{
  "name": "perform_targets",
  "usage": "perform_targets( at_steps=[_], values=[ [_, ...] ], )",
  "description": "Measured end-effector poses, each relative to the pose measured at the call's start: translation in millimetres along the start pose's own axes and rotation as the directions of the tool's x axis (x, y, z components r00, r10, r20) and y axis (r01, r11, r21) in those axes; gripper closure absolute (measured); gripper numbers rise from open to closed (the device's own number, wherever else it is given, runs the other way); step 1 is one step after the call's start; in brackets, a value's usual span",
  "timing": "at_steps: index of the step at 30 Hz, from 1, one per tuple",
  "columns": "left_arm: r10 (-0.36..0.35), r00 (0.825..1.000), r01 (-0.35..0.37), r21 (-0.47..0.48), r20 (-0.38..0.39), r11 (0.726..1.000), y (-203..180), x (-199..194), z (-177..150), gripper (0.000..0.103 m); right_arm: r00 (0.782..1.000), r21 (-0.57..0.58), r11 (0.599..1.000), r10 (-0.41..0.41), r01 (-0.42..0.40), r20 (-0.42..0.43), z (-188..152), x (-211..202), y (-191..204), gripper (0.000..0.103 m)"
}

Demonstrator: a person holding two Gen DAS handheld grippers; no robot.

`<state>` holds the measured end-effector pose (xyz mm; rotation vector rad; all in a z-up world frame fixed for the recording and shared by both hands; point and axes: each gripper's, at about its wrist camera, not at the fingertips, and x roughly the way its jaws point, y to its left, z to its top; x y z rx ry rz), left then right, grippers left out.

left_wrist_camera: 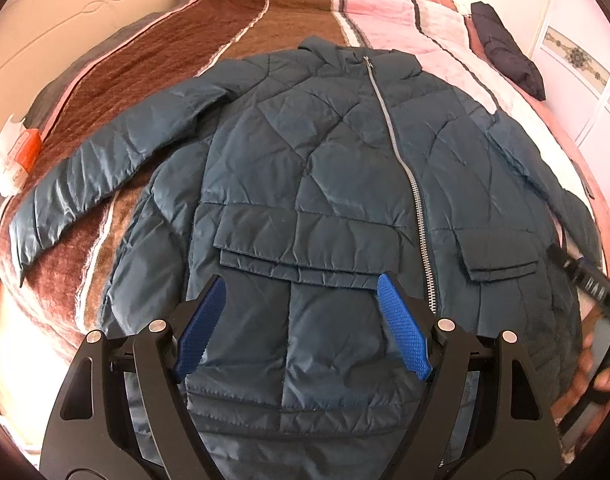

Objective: Fold large clothes

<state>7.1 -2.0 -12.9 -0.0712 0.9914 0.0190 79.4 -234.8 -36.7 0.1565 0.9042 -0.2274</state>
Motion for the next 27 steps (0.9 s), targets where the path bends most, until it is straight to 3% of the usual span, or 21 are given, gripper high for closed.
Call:
perform_targets(
  at_steps=[9, 14, 21, 27],
  values=[
    [0.008, 0.999, -0.008, 0.021, -0.031, 1.000, -5.8, 11.1, 3.7, 0.025, 0.992, 0.217, 0.969, -0.122, 0.116, 0.014, 26.8, 9.3, -99.1, 0.010],
    [0.018, 0.999, -0.017, 0.029, -0.033, 0.999, -8.1, 14.6, 9.3, 0.025, 0.993, 0.368, 0.923, -0.117, 0.115, -0.017, 34.2, 19.9, -150.1, 0.010],
    [0.018, 0.999, -0.017, 0.035, -0.031, 0.999, -13.3, 18.1, 20.2, 0.025, 0.995, 0.484, 0.869, -0.097, 0.100, -0.031, 39.9, 30.3, -196.4, 0.010],
    [0.015, 1.000, -0.014, 0.059, -0.024, 0.998, -21.7, 18.0, 25.5, 0.025, 0.999, 0.617, 0.785, -0.035, 0.048, -0.033, 44.1, 50.2, -233.5, 0.012]
  ],
)
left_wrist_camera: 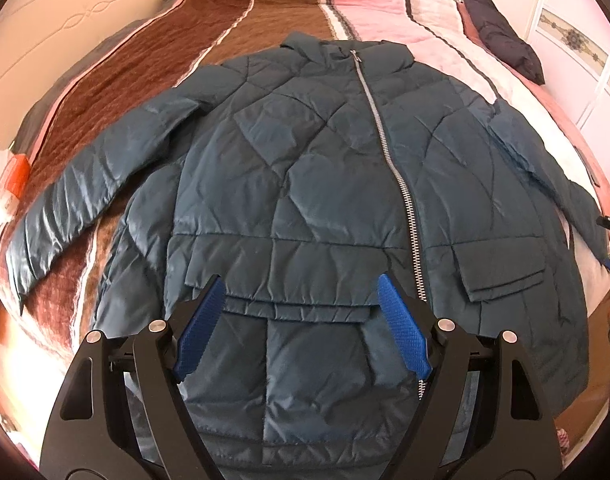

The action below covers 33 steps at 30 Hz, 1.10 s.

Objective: Fold large clothes

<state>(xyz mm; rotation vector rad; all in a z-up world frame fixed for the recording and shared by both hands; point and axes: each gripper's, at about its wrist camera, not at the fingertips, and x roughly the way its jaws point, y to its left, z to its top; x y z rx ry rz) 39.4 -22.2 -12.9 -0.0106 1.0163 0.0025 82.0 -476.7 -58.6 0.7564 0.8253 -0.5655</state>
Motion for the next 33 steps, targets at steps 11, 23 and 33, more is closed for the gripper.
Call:
perform_targets(
  at_steps=[11, 23, 33],
  values=[
    [0.004, 1.000, -0.004, 0.012, -0.009, 1.000, -2.5, 1.2, -1.8, 0.025, 1.000, 0.229, 0.973, 0.018, -0.022, 0.020, 22.1, 26.6, -36.2, 0.069],
    [-0.033, 0.999, 0.033, -0.019, 0.014, 0.999, 7.1, -2.1, -5.2, 0.025, 0.940, -0.205, 0.976, 0.132, -0.068, 0.314, 40.0, -78.3, 66.9, 0.092],
    [-0.058, 0.997, 0.064, -0.106, 0.056, 0.992, 41.4, -8.1, -11.9, 0.025, 0.842, -0.694, 0.675, 0.506, -0.250, 0.189, -29.9, -144.0, 258.9, 0.093]
  ],
)
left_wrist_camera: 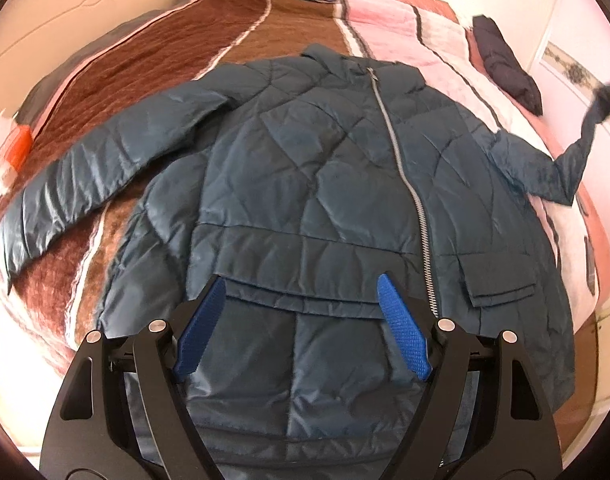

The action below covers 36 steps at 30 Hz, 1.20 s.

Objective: Fold large clothes

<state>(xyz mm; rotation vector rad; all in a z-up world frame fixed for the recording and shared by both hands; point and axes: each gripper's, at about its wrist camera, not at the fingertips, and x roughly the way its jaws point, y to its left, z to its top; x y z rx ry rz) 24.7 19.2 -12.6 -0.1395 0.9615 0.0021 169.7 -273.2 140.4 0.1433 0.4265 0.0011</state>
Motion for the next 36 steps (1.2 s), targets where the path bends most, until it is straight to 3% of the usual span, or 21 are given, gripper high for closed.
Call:
perform_targets(
  at_steps=[2, 3, 6, 10, 13, 16, 18, 19, 20, 22, 28, 32, 36],
  values=[
    [0.000, 1.000, 0.000, -0.016, 0.011, 1.000, 7.7, -2.8, -0.3, 0.025, 0.996, -0.074, 0.993, 0.089, -0.091, -0.029, -3.6, 12.3, 50.1, 0.093],
    [0.001, 1.000, -0.001, -0.027, 0.018, 1.000, 12.8, -4.6, -0.6, 0.025, 0.996, -0.074, 0.993, 0.089, -0.091, -0.029, -3.6, 12.3, 50.1, 0.093],
    [0.005, 1.000, -0.004, -0.057, 0.026, 0.998, 26.0, -7.0, -1.0, 0.025, 0.984, -0.131, 0.977, 0.161, -0.171, -0.081, -16.2, 32.6, 101.4, 0.093],
    [0.012, 1.000, -0.009, -0.091, 0.028, 0.996, 41.8, -7.2, -3.2, 0.025, 0.959, -0.162, 0.955, 0.216, -0.247, -0.184, -53.7, 65.5, 165.0, 0.093],
    [0.013, 1.000, -0.010, -0.109, 0.026, 0.994, 50.2, -7.4, -4.1, 0.025, 0.918, -0.164, 0.943, 0.226, -0.290, -0.325, -82.1, 97.7, 195.7, 0.093],
    [0.012, 0.999, -0.008, -0.112, 0.034, 0.994, 55.6, -7.2, -4.1, 0.025, 0.886, -0.154, 0.937, 0.231, -0.315, -0.403, -101.5, 105.2, 207.4, 0.092],
    [0.011, 1.000, -0.008, -0.112, 0.028, 0.994, 57.3, -3.7, -4.3, 0.025, 0.890, -0.163, 0.943, 0.204, -0.291, -0.407, -108.1, 103.8, 199.2, 0.059],
    [0.010, 1.000, -0.008, -0.113, 0.020, 0.994, 56.7, -1.2, -4.4, 0.025, 0.902, -0.174, 0.953, 0.163, -0.249, -0.399, -111.7, 102.4, 189.6, 0.033],
    [0.008, 1.000, -0.006, -0.114, 0.014, 0.994, 56.5, 0.7, -4.2, 0.025, 0.919, -0.184, 0.962, 0.121, -0.202, -0.375, -114.5, 99.7, 178.3, 0.029],
    [0.004, 1.000, -0.003, -0.112, 0.007, 0.994, 55.5, 3.4, -4.1, 0.025, 0.932, -0.187, 0.973, 0.064, -0.139, -0.357, -112.4, 97.4, 152.1, 0.029],
    [-0.020, 1.000, 0.020, -0.019, 0.016, 1.000, 25.8, 9.8, 12.9, 0.025, 0.930, -0.056, 0.998, 0.000, -0.022, -0.368, -115.0, 78.5, 70.4, 0.029],
    [-0.057, 0.997, 0.053, 0.089, 0.048, 0.995, -14.1, 10.4, 33.7, 0.025, 0.929, 0.060, 0.998, 0.015, 0.007, -0.371, -134.4, 49.9, 21.0, 0.029],
    [-0.143, 0.987, 0.124, 0.216, 0.073, 0.968, -68.9, 15.0, 56.1, 0.025, 0.925, 0.237, 0.970, 0.035, 0.061, -0.379, -146.9, 25.4, -36.6, 0.029]
  ],
)
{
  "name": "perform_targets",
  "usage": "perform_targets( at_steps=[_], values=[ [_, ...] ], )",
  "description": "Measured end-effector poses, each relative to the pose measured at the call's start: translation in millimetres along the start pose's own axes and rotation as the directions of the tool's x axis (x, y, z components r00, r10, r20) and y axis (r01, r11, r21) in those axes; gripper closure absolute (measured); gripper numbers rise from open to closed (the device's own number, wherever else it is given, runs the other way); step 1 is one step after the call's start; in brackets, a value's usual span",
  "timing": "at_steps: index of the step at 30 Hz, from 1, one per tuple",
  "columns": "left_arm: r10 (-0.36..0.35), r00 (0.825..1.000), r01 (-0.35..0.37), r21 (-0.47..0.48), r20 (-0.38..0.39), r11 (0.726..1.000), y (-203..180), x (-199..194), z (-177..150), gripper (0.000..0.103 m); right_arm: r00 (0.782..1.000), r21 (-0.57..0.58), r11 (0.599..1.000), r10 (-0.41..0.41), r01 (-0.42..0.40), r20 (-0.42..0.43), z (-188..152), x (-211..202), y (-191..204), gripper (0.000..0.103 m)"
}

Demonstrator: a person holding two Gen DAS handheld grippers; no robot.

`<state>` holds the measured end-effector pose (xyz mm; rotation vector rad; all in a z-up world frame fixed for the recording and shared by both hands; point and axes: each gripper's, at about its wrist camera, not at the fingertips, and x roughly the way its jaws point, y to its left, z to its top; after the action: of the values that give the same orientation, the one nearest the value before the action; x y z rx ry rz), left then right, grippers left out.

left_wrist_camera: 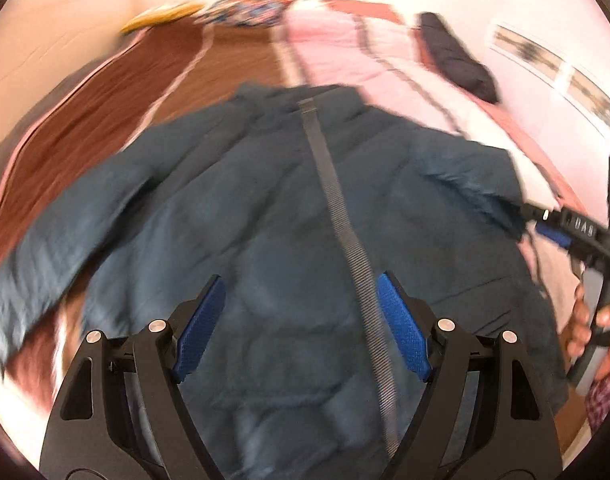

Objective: Fold large clothes

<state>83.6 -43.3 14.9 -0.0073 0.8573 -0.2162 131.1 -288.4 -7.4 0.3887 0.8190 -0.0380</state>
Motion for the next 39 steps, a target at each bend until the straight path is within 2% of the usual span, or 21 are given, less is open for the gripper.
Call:
perform_targets(
  at_steps=[2, 4, 6, 9, 11, 13, 15, 17, 20, 24, 25, 27, 29, 30, 33, 39],
  values=[
    [-0.058, 0.998, 0.059, 0.057, -0.009, 0.997, -29.2, 13.7, 17.3, 0.025, 1.000, 0.072, 0.997, 0.005, -0.004, -0.003, -9.5, -10.0, -25.5, 0.029],
    [-0.142, 0.989, 0.144, 0.075, -0.029, 0.987, -55.3, 27.5, 34.9, 0.025, 1.000, 0.090, 0.996, 0.004, -0.003, -0.007, -21.3, -18.0, -37.3, 0.029],
    [-0.148, 0.989, 0.150, 0.108, -0.028, 0.983, -79.0, 39.2, 48.8, 0.025, 1.000, 0.083, 0.997, 0.006, -0.005, -0.013, -33.1, -23.7, -41.0, 0.029],
    [-0.123, 0.992, 0.118, 0.235, 0.006, 0.965, -118.1, 61.0, 68.9, 0.025, 0.999, 0.043, 0.999, 0.015, -0.014, -0.031, -47.9, -28.8, -43.2, 0.029],
    [-0.132, 0.991, 0.136, 0.271, -0.032, 0.953, -137.1, 84.1, 80.5, 0.025, 0.999, 0.026, 0.999, 0.028, -0.027, -0.046, -54.5, -31.1, -45.7, 0.029],
    [-0.203, 0.971, 0.223, 0.179, -0.124, 0.958, -137.0, 109.1, 92.3, 0.025, 0.997, 0.030, 0.999, 0.042, -0.040, -0.059, -60.6, -30.8, -50.6, 0.029],
    [-0.240, 0.956, 0.254, 0.064, -0.171, 0.965, -131.1, 130.4, 104.3, 0.025, 0.996, 0.053, 0.997, 0.059, -0.055, -0.069, -63.8, -32.6, -59.6, 0.029],
    [-0.254, 0.950, 0.252, -0.035, -0.180, 0.967, -123.5, 146.4, 114.7, 0.025, 0.996, 0.069, 0.996, 0.065, -0.061, -0.067, -66.3, -35.6, -67.8, 0.029],
    [-0.253, 0.950, 0.232, -0.127, -0.184, 0.964, -120.1, 167.1, 132.6, 0.025, 0.996, 0.081, 0.995, 0.061, -0.056, -0.063, -65.4, -38.5, -79.7, 0.029],
    [-0.252, 0.937, 0.212, -0.178, -0.242, 0.961, -126.1, 201.3, 145.5, 0.026, 0.996, 0.105, 0.993, 0.055, -0.048, -0.067, -64.5, -37.6, -94.1, 0.029],
    [-0.257, 0.927, 0.208, -0.197, -0.272, 0.958, -128.0, 212.0, 146.6, 0.029, 0.996, 0.111, 0.993, 0.055, -0.047, -0.067, -64.6, -37.0, -96.0, 0.029],
    [-0.284, 0.911, 0.219, -0.232, -0.298, 0.948, -129.7, 225.4, 147.2, 0.062, 0.996, 0.116, 0.992, 0.053, -0.045, -0.068, -64.2, -36.7, -100.0, 0.029],
    [-0.301, 0.903, 0.219, -0.277, -0.305, 0.936, -127.5, 231.0, 146.4, 0.085, 0.996, 0.116, 0.993, 0.045, -0.037, -0.071, -64.6, -36.3, -102.9, 0.029],
    [-0.306, 0.903, 0.220, -0.290, -0.302, 0.932, -126.0, 230.8, 146.2, 0.092, 0.996, 0.118, 0.992, 0.044, -0.035, -0.073, -65.2, -35.6, -104.2, 0.029],
    [-0.306, 0.917, 0.233, -0.280, -0.257, 0.932, -120.5, 220.0, 148.5, 0.098, 0.996, 0.134, 0.990, 0.044, -0.033, -0.080, -65.7, -33.2, -106.8, 0.029],
    [-0.255, 0.955, 0.212, -0.252, -0.152, 0.944, -91.1, 176.7, 158.7, 0.098, 0.997, 0.142, 0.989, 0.046, -0.036, -0.067, -65.3, -38.8, -104.4, 0.029]
  ],
)
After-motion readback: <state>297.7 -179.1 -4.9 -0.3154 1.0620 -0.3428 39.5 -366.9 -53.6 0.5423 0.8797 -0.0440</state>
